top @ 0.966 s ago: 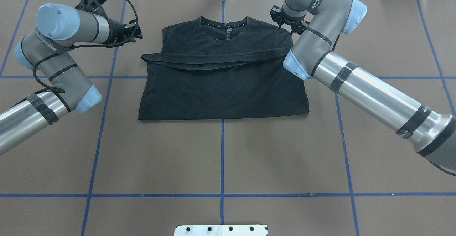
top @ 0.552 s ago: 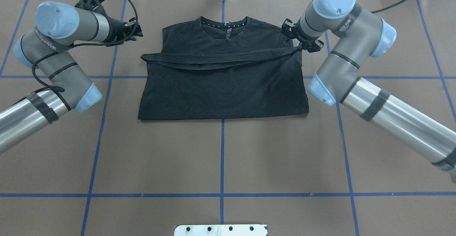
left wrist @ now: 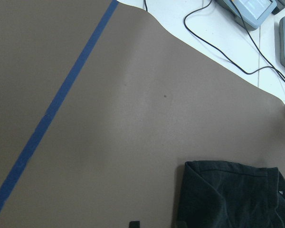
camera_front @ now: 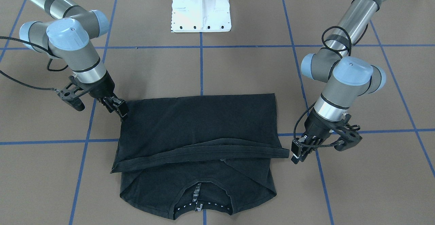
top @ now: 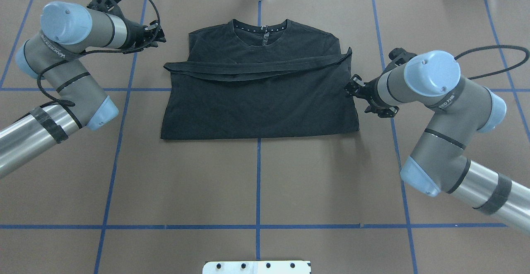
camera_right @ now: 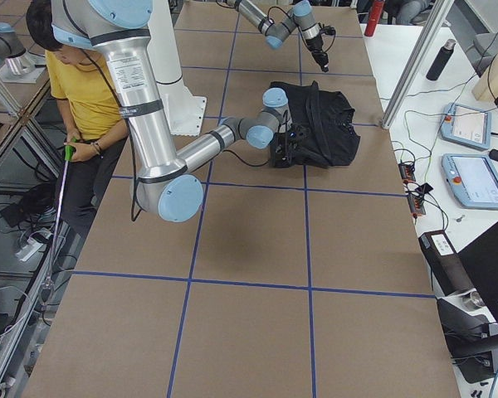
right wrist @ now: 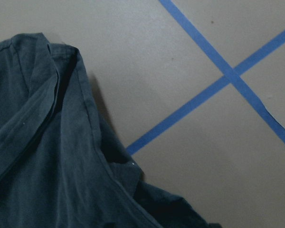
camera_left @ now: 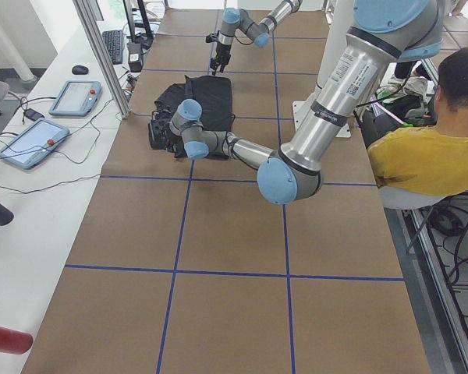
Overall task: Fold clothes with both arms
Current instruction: 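Grasp the folded shirt's corner nearest the robot with the right gripper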
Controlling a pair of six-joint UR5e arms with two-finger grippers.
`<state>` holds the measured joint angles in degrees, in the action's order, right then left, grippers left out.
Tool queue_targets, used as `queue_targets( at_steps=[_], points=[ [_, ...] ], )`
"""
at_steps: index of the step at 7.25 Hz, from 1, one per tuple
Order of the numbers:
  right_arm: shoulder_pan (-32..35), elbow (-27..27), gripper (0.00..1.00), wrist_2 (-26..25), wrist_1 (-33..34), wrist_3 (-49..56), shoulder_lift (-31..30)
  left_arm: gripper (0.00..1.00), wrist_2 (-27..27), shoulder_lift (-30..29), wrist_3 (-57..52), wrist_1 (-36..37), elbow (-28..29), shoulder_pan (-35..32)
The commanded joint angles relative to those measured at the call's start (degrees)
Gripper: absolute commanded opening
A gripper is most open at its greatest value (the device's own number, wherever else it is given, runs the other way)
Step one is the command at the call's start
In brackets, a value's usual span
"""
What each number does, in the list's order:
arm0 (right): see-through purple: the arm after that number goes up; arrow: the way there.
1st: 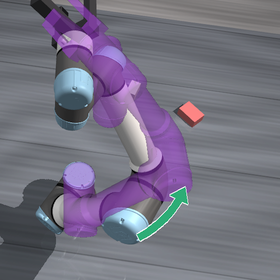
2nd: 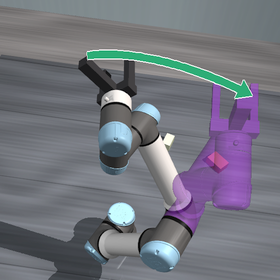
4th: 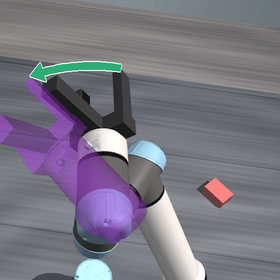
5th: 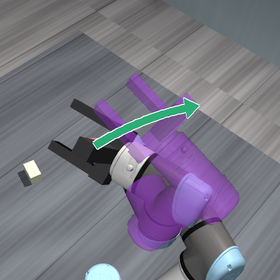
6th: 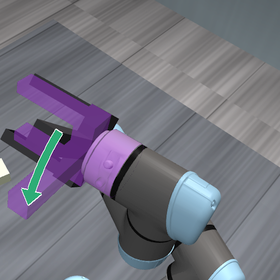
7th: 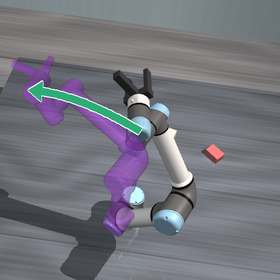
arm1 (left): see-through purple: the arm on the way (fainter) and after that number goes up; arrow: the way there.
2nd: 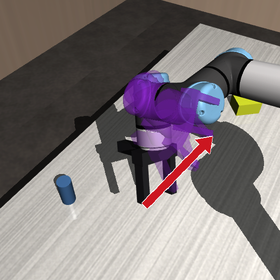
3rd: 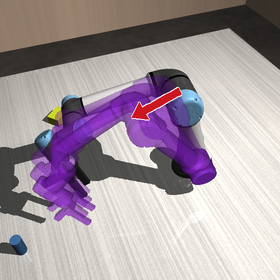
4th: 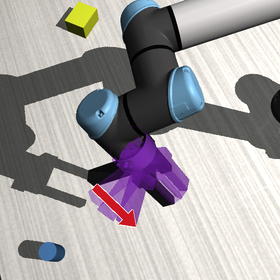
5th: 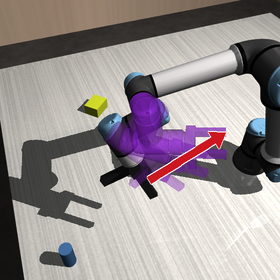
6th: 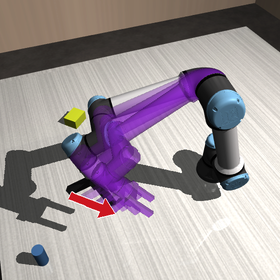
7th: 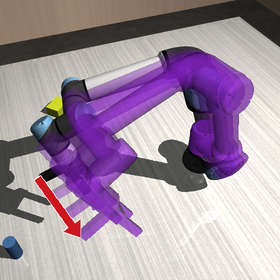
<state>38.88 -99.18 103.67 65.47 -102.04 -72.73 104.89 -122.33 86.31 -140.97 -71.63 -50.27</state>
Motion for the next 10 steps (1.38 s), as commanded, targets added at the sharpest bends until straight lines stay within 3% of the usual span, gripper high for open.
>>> queue_targets(
  at_steps=[1, 4, 5, 7, 10],
  points=[
    [-5.2, -0.7, 0.72, -5.7, -1.5, -2.5, -1.4, 0.37, 0.0, 0.0, -0.1, 0.1, 0.0, 0.0],
    [-7.7, 0.4, 0.66, -8.0, -1.5, -2.5, -2.2, 0.37, 0.0, 0.0, -0.2, 0.2, 0.0, 0.0],
    [-7.8, 0.3, 0.51, -8.0, -1.9, -2.5, -2.9, 0.37, 0.0, 0.0, -0.2, 0.2, 0.0, 0.0],
    [-7.7, 0.1, 0.00, -7.9, -1.8, -2.6, -3.1, 0.37, 0.0, -0.1, 0.0, 0.2, 0.0, 0.0],
    [-7.6, -2.0, 0.00, -7.5, -1.8, -3.3, -4.2, 0.37, 0.0, -0.1, 0.2, 0.3, -0.2, 0.0]
  ],
)
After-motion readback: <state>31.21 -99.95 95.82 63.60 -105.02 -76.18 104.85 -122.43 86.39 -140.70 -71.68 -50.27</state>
